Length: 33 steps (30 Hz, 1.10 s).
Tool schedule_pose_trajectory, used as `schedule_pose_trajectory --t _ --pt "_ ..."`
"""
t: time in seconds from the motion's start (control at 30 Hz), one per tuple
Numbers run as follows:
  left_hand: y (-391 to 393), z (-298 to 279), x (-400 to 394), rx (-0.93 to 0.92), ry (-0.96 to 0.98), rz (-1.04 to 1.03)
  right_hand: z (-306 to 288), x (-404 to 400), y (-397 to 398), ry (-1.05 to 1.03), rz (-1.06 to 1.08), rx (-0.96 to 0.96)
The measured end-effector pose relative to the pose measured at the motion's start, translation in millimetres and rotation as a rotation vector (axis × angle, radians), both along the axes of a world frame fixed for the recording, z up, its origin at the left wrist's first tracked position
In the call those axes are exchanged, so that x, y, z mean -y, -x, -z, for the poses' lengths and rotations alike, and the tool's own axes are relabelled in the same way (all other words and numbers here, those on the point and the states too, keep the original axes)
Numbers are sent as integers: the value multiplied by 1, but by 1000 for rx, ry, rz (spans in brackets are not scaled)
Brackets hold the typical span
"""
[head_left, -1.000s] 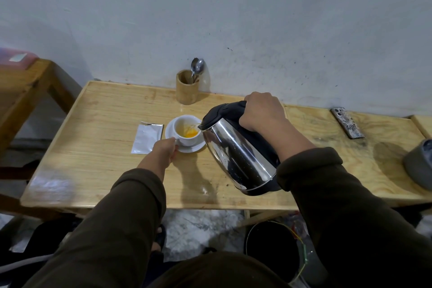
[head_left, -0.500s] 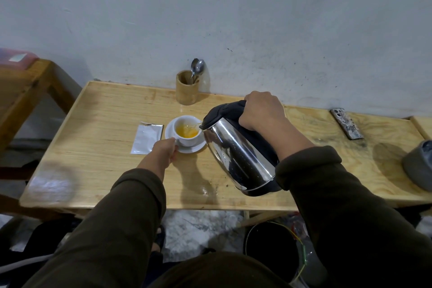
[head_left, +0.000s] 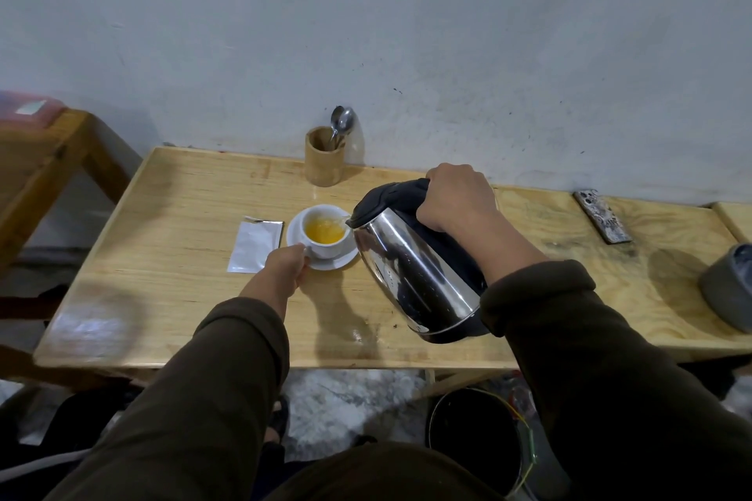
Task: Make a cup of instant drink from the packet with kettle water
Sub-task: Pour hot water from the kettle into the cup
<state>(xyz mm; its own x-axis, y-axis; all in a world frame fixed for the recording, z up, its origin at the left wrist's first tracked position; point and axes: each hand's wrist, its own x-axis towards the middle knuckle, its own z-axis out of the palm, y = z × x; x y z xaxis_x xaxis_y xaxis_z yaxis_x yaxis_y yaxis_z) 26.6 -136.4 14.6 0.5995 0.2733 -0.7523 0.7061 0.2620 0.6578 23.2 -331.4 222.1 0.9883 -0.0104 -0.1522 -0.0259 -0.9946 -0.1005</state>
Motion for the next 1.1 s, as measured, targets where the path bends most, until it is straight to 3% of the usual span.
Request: schedule_pose_trajectory --t 0.27,0.5,0.8,1.1 --pt "4 0 10 -7 -101 -58 18 35 12 -144 73 60" --pt "14 -12 38 6 -257 -111 36 79 36 -407 311 217" --pt "28 -9 64 80 -390 -6 59 117 63 -600 614 430" --pt "31 -6 66 87 -478 78 80 134 88 -734 824 465"
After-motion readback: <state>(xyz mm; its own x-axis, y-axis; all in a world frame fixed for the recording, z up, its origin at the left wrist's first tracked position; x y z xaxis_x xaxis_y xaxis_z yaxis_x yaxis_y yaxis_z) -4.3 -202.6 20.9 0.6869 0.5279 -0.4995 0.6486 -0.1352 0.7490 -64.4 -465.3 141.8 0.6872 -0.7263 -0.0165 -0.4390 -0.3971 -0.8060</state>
